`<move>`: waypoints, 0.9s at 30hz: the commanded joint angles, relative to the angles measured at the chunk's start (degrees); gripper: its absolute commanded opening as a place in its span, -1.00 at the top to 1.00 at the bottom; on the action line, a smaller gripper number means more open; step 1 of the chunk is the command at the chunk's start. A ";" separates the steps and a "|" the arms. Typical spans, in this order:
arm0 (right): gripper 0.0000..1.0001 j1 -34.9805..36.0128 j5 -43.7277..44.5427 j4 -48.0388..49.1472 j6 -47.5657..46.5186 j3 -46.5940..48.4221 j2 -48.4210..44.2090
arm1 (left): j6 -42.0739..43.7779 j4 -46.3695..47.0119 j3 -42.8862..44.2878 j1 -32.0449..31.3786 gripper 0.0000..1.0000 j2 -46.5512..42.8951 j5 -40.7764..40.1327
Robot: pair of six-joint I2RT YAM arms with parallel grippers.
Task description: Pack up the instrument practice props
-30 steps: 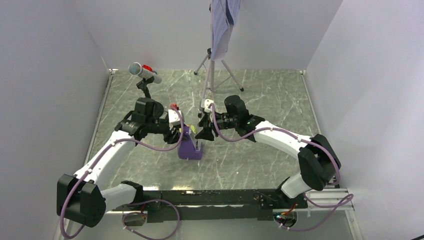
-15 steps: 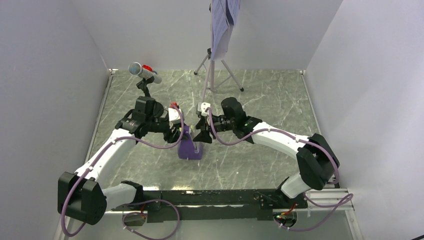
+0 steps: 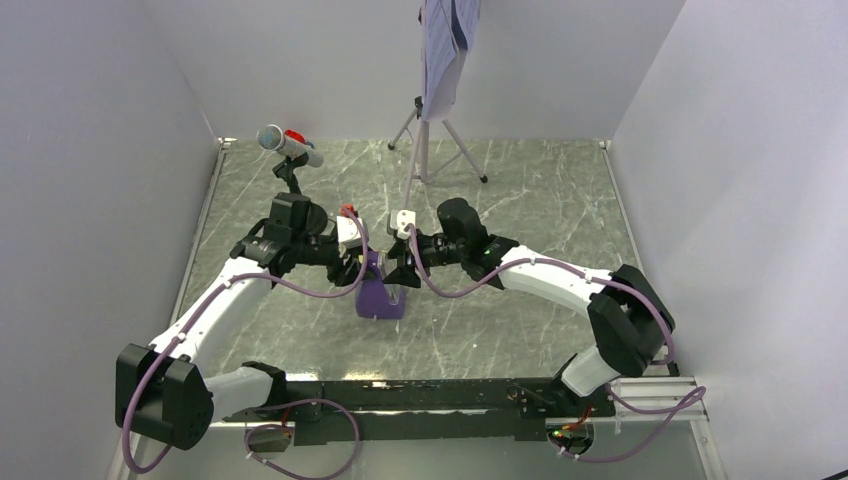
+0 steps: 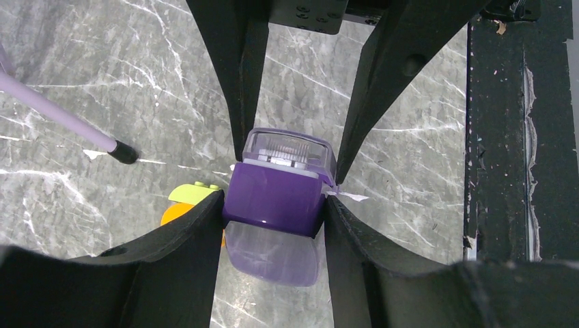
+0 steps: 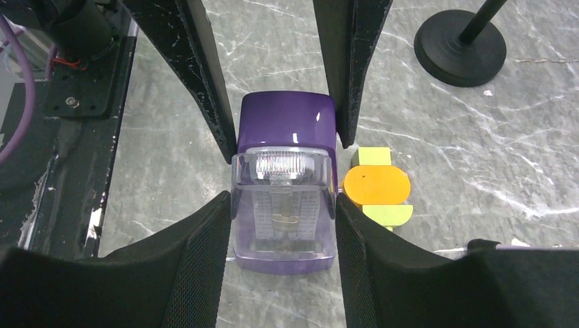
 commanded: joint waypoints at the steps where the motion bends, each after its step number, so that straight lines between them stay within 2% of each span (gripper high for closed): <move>1: 1.00 0.05 0.76 3.92 -1.63 0.36 0.94 | 1.36 -4.93 -1.44 0.65 0.99 2.41 -5.19; 10: 1.00 0.32 2.53 7.64 -1.93 -3.44 3.68 | 2.40 -4.92 -2.61 0.56 0.97 1.65 -5.73; 18: 1.00 0.49 2.98 7.66 -1.15 -1.54 7.29 | 4.97 -5.67 -3.44 0.33 0.99 1.28 -4.63; 27: 1.00 2.88 6.29 5.86 -2.94 1.78 12.79 | 3.00 -3.19 -3.37 -2.81 0.99 3.17 -0.64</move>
